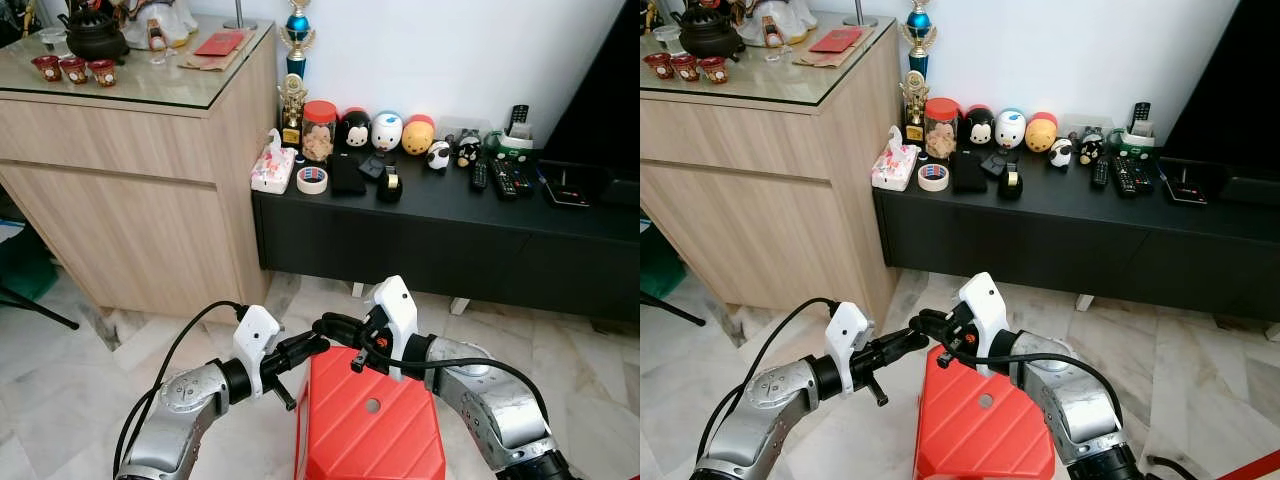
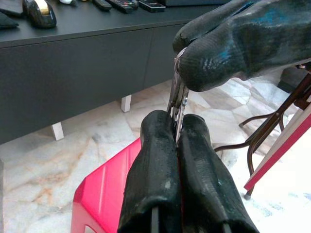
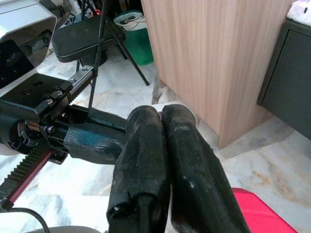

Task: Hang keys on a hook

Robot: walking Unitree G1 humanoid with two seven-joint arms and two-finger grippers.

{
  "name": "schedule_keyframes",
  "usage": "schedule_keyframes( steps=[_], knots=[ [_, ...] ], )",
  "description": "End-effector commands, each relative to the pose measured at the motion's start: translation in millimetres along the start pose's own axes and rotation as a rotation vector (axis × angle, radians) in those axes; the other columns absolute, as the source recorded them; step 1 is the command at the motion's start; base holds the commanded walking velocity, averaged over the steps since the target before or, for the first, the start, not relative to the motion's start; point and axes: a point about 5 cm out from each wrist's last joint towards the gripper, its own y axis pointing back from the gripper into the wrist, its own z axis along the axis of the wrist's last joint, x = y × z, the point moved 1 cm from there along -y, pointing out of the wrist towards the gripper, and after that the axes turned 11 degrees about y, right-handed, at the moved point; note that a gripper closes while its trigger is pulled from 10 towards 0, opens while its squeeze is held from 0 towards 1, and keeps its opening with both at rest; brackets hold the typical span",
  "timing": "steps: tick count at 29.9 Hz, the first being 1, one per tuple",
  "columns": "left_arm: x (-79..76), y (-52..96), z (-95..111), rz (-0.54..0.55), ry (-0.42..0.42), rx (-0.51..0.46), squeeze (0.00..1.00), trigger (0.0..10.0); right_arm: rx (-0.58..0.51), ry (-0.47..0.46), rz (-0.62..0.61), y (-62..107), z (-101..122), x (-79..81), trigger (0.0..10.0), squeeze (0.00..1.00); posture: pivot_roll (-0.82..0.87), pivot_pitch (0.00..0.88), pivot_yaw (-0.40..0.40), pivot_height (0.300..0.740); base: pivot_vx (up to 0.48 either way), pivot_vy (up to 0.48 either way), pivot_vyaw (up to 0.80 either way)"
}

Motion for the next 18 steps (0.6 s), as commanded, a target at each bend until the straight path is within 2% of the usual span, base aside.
schedule_keyframes(
  steps=[1, 14, 15, 18],
  knots=[
    [7.5, 5.2, 1.7, 0.042, -0.006, -0.014, 0.00, 0.0, 0.030, -0.018, 0.000, 2.9, -7.1, -1.2, 10.0, 0.00, 0.06, 0.021, -0.077, 0.740, 0.000, 0.000, 0.00],
    [7.2, 5.9, 0.8, 0.033, -0.007, -0.009, 0.00, 0.0, 0.057, -0.008, -0.027, 2.5, -11.8, -5.2, 10.0, 0.00, 0.06, 0.020, -0.077, 0.740, 0.000, 0.000, 0.00],
    [7.0, 5.7, 0.6, 0.030, -0.008, -0.005, 0.00, 0.0, 0.059, -0.004, -0.031, 2.5, -11.9, -5.8, 10.0, 1.00, 0.06, 0.020, -0.076, 0.740, 0.000, 0.000, 0.00],
    [6.2, 5.2, 0.2, 0.021, -0.008, 0.001, 0.00, 0.0, 0.065, 0.003, -0.047, 2.9, -12.2, -7.6, 10.0, 1.00, 0.06, 0.021, -0.076, 0.740, 0.000, 0.000, 0.00]
  ],
)
